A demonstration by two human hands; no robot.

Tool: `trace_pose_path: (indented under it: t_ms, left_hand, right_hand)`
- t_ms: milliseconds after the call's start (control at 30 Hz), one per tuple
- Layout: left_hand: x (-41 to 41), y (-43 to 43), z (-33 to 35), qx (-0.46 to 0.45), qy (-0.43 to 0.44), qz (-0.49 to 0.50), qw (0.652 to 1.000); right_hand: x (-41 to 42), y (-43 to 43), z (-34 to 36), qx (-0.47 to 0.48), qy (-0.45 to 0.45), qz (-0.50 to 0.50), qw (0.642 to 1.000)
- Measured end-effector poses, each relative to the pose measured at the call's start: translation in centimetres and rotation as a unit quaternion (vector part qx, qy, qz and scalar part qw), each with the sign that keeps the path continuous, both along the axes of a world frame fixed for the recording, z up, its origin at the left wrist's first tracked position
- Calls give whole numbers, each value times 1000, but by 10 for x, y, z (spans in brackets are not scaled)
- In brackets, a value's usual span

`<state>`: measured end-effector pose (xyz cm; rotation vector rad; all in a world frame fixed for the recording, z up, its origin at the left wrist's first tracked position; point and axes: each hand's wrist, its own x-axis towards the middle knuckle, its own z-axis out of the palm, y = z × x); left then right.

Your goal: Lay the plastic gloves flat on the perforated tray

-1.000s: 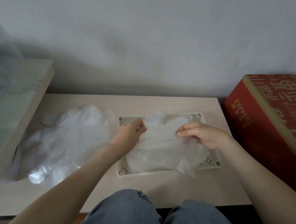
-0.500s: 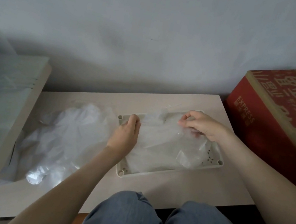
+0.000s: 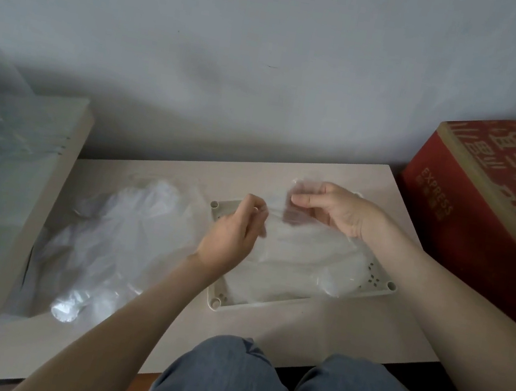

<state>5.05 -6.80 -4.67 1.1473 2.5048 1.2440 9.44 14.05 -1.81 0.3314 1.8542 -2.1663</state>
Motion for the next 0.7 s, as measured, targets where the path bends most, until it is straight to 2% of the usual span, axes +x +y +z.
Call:
trace_pose_path:
  t_ms: [67,133,200,267,367,433,567,700]
  left_hand:
    - [-2,3,-1,-15,-63,32,997]
    - [-6,5,-4,-35,-134,83,987]
    - [-11,6,-9,-57,-200,136,969]
    - [-16,4,-14,-86,-218,161,959]
    - [-18,2,-17,-111,-205,164,958]
    - [-16,1,-15,-128,-185,159,961]
    - [-12,4,-12,-190,-98,147,966]
    - [-5,3,-14,-204,19,129,970]
  right_hand:
    - [-8,-1,-1,81,12,-55,995]
    - [-11,2,-3,198,-23,-54,978]
    - [-11,6,-6,306,-82,2,949]
    - [-7,11,-7,353,-119,67,926]
    - [-2,21,-10,356,-132,96,920]
    - [-1,29,-15,358,-130,73,922]
    - [-3,40,-30,401,-103,4,910]
    - [-5,40,-37,410,-51,-65,908]
